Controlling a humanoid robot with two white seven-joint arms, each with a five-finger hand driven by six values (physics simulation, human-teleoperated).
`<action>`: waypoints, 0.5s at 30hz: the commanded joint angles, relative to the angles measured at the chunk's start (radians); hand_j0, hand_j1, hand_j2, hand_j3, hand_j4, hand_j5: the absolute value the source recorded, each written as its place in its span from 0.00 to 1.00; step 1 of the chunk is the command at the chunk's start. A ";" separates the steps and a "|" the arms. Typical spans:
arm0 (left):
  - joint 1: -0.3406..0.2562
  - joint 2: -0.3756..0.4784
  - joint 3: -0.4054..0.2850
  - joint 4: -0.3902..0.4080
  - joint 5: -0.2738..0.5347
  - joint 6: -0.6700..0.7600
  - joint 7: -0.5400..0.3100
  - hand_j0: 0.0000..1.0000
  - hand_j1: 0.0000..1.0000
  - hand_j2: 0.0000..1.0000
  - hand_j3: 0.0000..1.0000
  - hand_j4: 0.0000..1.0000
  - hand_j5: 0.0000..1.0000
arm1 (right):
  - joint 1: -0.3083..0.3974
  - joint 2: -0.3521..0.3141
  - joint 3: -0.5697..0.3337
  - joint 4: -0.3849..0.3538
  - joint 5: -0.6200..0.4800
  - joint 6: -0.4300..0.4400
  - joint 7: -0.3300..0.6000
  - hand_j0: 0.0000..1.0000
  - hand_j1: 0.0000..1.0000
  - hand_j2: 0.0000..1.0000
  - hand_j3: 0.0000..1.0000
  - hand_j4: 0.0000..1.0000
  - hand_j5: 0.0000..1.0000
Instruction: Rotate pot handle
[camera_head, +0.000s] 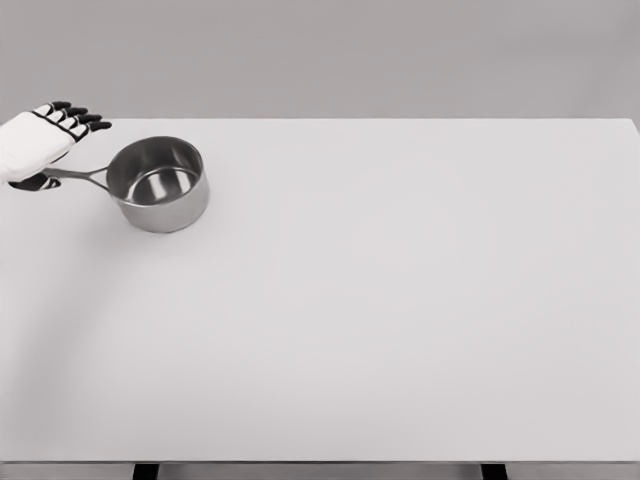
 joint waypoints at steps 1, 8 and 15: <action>0.000 -0.001 0.001 0.008 0.003 0.000 0.001 1.00 1.00 1.00 1.00 1.00 1.00 | 0.000 0.000 0.000 0.000 0.000 0.000 0.000 1.00 1.00 1.00 1.00 1.00 1.00; -0.018 -0.008 0.001 0.029 0.003 0.000 0.001 1.00 1.00 1.00 1.00 1.00 1.00 | -0.002 0.000 0.000 0.000 0.000 0.000 0.000 1.00 1.00 1.00 1.00 1.00 1.00; -0.054 -0.044 0.000 0.066 -0.034 0.000 0.001 1.00 1.00 1.00 1.00 1.00 1.00 | 0.000 0.000 0.000 0.000 0.000 0.000 0.000 1.00 1.00 1.00 1.00 1.00 1.00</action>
